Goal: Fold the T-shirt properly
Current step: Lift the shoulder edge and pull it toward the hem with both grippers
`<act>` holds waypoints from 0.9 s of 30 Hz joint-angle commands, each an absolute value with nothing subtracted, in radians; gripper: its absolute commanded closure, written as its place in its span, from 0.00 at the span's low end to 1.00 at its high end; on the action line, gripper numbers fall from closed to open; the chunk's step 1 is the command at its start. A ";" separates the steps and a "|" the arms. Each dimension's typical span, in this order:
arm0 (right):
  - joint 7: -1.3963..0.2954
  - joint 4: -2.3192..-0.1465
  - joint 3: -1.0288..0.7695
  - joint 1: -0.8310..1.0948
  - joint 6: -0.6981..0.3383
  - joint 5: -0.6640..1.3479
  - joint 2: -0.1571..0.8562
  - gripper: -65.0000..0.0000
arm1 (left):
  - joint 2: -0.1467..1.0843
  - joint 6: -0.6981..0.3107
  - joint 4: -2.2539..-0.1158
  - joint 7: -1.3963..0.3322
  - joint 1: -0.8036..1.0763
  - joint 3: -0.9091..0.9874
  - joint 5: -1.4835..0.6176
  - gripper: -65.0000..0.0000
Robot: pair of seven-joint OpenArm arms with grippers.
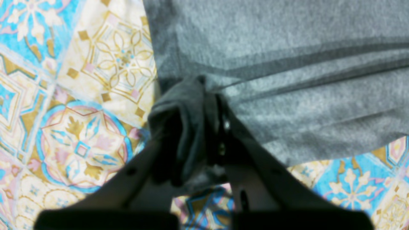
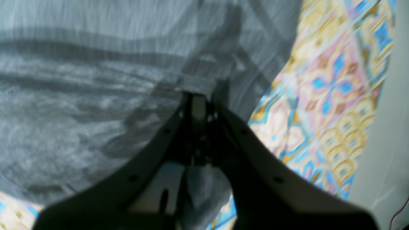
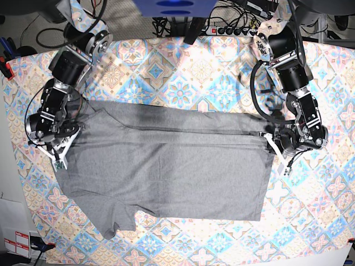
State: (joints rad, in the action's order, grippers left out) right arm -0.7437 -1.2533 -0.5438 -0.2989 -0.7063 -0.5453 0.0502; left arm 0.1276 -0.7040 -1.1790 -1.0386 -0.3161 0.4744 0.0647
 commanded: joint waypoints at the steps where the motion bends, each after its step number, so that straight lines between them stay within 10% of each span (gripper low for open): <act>1: -0.727 -1.265 -0.544 -0.328 -0.698 -0.545 0.064 1.00 | 0.142 -0.698 -1.194 -1.004 -0.340 0.470 0.065 1.00; 27: -0.648 -1.078 -0.464 -0.435 -0.698 -0.545 0.076 0.96 | 0.156 -0.698 -0.977 -0.843 -0.421 0.446 0.062 0.96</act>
